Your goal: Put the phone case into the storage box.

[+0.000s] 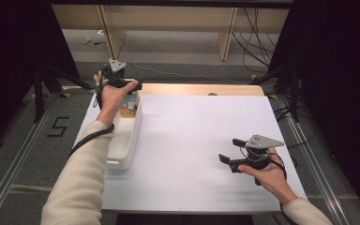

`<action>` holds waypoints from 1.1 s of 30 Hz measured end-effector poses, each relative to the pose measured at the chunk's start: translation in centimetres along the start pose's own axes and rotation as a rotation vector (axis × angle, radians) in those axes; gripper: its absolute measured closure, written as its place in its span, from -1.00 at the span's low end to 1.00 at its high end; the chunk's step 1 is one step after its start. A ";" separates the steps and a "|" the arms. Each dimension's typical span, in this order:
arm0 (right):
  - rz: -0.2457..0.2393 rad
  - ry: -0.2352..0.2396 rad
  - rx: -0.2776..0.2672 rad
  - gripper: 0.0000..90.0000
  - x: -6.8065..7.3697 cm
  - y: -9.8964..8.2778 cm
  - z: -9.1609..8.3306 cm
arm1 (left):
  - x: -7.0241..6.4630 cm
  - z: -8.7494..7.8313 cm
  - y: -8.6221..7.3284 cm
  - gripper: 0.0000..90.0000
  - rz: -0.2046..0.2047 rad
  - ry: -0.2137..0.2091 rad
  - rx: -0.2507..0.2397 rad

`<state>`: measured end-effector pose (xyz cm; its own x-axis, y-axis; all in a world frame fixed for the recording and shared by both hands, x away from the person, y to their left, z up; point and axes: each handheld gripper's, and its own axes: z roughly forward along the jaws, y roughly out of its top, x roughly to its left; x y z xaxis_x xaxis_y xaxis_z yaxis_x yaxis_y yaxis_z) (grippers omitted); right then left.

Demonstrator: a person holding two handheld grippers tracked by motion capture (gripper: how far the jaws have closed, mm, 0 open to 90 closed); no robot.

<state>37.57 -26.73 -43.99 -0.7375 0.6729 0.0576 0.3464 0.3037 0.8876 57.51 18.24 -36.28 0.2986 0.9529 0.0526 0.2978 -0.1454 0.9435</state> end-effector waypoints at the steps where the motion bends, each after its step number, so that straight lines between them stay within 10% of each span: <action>1: 0.000 0.000 0.001 -0.65 0.0 0.0 0.0 | 0.0 -0.1 0.0 -1.00 0.001 0.000 -0.001; 33: -0.003 -0.002 0.000 -0.65 0.1 0.0 0.0 | -1.4 -5.9 -0.8 -0.95 0.002 -0.095 -0.008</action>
<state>37.55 -26.67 -43.97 -0.7375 0.6731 0.0545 0.3442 0.3052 0.8879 51.50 18.61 -35.16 0.3839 0.9231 0.0237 0.2896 -0.1447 0.9462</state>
